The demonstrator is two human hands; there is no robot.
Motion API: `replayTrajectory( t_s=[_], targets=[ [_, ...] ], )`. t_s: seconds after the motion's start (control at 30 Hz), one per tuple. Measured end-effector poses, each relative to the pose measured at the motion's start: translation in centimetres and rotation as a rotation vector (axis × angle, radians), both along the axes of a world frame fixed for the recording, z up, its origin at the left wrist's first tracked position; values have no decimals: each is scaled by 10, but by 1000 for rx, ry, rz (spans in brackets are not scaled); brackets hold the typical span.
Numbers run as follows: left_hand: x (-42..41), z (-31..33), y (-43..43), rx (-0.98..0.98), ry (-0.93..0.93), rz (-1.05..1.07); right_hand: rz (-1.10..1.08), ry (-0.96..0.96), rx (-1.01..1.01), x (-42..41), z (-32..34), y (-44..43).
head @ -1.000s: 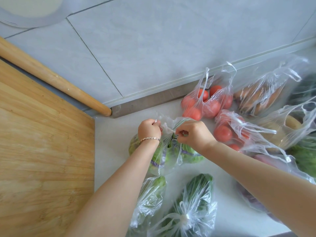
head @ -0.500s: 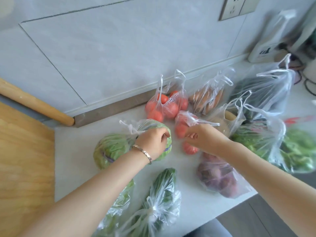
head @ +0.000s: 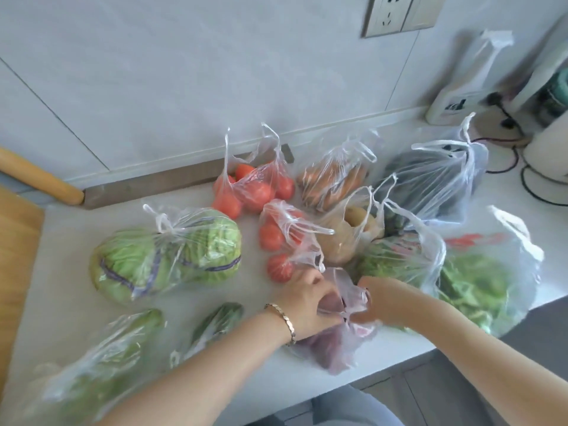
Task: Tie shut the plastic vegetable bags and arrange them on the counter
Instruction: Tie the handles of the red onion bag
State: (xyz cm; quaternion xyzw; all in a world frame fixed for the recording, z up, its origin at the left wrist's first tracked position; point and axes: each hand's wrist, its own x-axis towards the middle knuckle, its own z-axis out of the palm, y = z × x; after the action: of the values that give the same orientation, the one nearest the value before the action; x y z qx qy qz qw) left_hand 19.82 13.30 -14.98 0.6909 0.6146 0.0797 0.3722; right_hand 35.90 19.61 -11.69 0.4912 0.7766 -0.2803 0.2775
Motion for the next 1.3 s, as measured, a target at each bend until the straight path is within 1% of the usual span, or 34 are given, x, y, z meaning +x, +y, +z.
replayTrajectory(
  t_s=[0.1,0.17,0.2,0.3,0.37,0.43,0.5,0.6,0.63,0.67,0.73,0.77,0.83,0.87,0.9,0.97,1.03,1.1,1.13,1.17,1.2,1.23,1.27,1.3],
  targets=[
    [16,-1,3,-11,7,63,157,13,-47,5,-1,8],
    [24,0,1,3,-30,137,154,76,-63,6,-6,15],
    [25,1,-3,-12,-68,172,92,143,-81,6,-9,18],
    [32,9,-17,-108,-126,191,-158,354,-214,5,-6,25],
    [33,9,-23,-96,-107,160,-225,400,-247,6,-3,29],
    [33,9,-28,-90,-35,145,-250,419,-269,9,-2,33],
    [25,12,-32,-74,-17,227,-336,490,-293,12,6,37],
    [9,23,-39,-53,-67,429,-596,754,-339,12,21,45],
    [4,25,-40,-51,-77,477,-627,811,-321,13,24,47],
    [0,27,-41,-45,-74,509,-605,825,-291,13,26,48],
    [-7,29,-43,-27,-66,563,-438,748,-246,16,28,46],
    [-11,30,-44,-13,-59,577,-304,649,-238,18,26,41],
    [-17,33,-45,16,-24,585,-16,386,-219,20,16,28],
    [-20,34,-45,31,16,575,73,287,-190,21,9,21],
    [-24,36,-45,46,62,555,98,237,-148,20,4,16],
    [-34,41,-41,85,164,526,17,271,-103,18,-4,13],
    [-45,48,-37,137,238,528,-121,411,-65,16,-2,12],
    [-58,54,-35,182,236,543,-138,539,22,15,-1,13],
    [-63,56,-35,181,191,571,-117,589,40,14,1,11],
    [-67,58,-34,168,113,615,-129,649,17,12,1,9],
    [-70,59,-34,146,-6,675,-176,733,-27,9,3,6],
    [-71,60,-34,121,-168,740,-236,832,-73,6,3,3],
    [-70,60,-33,89,-368,799,-303,944,-135,3,5,0],
    [-68,59,-34,40,-608,844,-379,1054,-213,1,9,-2]
  ],
)
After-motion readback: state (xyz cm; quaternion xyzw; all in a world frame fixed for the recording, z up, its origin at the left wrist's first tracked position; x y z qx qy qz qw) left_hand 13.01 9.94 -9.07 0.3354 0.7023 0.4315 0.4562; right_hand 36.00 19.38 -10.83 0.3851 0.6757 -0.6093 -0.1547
